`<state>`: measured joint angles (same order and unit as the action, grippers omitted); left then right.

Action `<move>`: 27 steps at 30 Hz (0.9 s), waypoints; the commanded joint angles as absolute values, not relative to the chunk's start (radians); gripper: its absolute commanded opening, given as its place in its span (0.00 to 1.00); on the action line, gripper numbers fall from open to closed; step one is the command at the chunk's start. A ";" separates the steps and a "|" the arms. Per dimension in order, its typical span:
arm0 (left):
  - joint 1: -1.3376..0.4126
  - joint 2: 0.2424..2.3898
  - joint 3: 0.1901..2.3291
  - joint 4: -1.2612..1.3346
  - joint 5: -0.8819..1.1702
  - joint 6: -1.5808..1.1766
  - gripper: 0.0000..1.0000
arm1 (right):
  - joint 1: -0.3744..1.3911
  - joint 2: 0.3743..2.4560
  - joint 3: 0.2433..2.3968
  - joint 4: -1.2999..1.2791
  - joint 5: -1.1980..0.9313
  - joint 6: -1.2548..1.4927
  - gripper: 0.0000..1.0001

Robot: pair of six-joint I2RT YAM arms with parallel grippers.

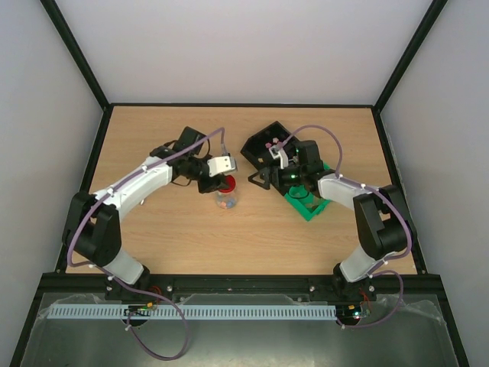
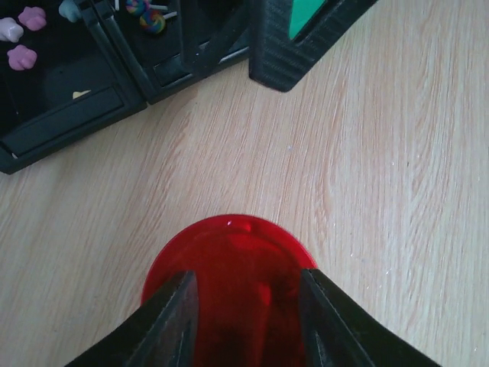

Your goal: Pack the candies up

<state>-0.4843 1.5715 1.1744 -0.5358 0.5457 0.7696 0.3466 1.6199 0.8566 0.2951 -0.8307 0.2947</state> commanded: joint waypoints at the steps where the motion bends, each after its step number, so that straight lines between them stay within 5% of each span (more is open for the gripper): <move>1: -0.458 1.541 1.219 -0.595 0.611 0.702 0.46 | 0.343 1.578 0.799 0.366 -0.815 0.232 0.95; 9: -0.308 1.432 1.228 -0.486 0.658 0.458 0.99 | 0.425 1.579 0.707 0.558 -0.656 0.135 0.98; 16: -0.201 1.357 1.183 -0.373 0.611 0.211 1.00 | 0.531 1.646 0.645 0.761 -0.545 0.061 0.99; 27: -0.213 1.359 1.100 -0.490 0.567 0.381 1.00 | 0.601 1.755 0.607 0.953 -0.521 -0.043 0.99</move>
<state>-0.2012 1.3994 1.1755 -0.4931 0.5907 0.3351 0.5777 1.7153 0.6117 0.8207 -0.5335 0.0189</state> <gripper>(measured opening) 0.995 0.987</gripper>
